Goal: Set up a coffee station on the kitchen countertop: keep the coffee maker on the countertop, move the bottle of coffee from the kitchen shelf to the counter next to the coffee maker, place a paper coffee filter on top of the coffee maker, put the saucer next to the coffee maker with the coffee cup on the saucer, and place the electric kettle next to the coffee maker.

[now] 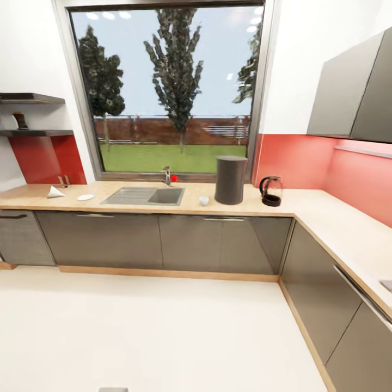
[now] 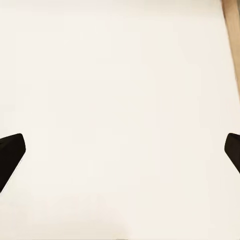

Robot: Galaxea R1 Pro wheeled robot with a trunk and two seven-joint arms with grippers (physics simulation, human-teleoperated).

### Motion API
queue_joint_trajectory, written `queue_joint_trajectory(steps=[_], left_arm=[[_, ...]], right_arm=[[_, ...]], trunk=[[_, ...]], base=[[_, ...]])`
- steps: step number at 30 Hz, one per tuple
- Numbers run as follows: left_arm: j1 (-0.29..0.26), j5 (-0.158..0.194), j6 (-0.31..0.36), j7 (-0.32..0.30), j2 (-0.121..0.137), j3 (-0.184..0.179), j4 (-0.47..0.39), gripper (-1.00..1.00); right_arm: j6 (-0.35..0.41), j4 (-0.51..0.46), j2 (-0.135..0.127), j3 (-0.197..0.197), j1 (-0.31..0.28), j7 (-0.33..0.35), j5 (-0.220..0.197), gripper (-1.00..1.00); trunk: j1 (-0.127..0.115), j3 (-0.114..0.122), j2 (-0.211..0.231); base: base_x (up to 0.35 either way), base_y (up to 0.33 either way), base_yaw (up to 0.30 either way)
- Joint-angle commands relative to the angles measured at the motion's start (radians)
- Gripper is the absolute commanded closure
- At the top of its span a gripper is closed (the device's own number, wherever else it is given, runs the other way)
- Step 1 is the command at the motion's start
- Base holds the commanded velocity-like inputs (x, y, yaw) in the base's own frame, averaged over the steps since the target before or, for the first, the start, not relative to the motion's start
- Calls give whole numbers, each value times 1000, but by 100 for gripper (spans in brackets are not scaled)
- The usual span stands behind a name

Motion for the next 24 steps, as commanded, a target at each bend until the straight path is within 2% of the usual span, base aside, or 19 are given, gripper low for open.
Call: queue_joint_trajectory(steps=[1, 16, 24], left_arm=[[-1, -2, -3, -1, 0, 2, 1, -100], [-1, -3, -3, -1, 0, 2, 1, -100], [-1, -3, -3, -1, 0, 2, 1, -100]], right_arm=[[-3, 1, 0, -1, 0, -1, 0, -100], [-3, 1, 0, -1, 0, -1, 1, -100], [-3, 1, 0, -1, 0, 0, 1, -100]], trunk=[[1, 0, 0], [1, 0, 0], [1, 0, 0]], base=[[338, 21, 157], [338, 3, 171], [338, 0, 19]])
